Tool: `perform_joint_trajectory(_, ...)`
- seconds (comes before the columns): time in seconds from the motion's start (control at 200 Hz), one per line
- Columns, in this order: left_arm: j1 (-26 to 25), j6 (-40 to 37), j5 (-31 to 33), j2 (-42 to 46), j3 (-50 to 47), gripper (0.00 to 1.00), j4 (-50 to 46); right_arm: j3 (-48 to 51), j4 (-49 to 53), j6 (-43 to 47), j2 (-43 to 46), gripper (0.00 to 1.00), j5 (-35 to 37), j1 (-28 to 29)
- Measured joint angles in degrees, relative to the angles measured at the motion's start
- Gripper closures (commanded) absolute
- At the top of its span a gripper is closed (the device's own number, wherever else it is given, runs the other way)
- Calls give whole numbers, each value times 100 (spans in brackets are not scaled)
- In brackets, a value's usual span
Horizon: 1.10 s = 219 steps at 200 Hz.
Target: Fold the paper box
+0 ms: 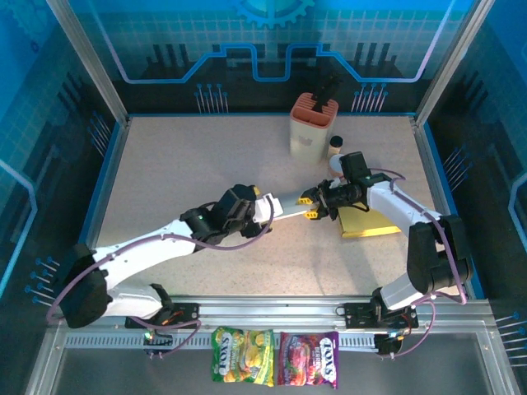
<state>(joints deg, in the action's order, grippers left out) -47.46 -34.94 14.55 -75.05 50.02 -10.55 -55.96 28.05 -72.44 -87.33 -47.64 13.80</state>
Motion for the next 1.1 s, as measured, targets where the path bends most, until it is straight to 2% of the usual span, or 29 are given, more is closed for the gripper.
perform_joint_trajectory(0.225,0,-452,-35,-673,9,16,-9,0,96,-4,96,75,-92,0)
perform_joint_trajectory(0.385,0,-549,114,-1045,63,24,17,4,107,-48,251,75,-127,0)
perform_joint_trajectory(0.515,4,-546,175,-1121,199,36,37,39,101,-72,269,75,-131,0)
perform_joint_trajectory(0.775,4,-518,59,-1091,278,68,-59,101,42,-181,262,74,-173,0)
perform_joint_trajectory(0.82,4,-448,26,-1060,278,70,-122,116,35,-256,256,73,-201,0)
perform_joint_trajectory(0.905,4,-420,-33,-994,278,71,-236,153,26,-372,245,68,-275,2)
perform_joint_trajectory(1.096,7,-286,-378,-833,391,70,-789,166,-7,-232,153,40,-330,-4)
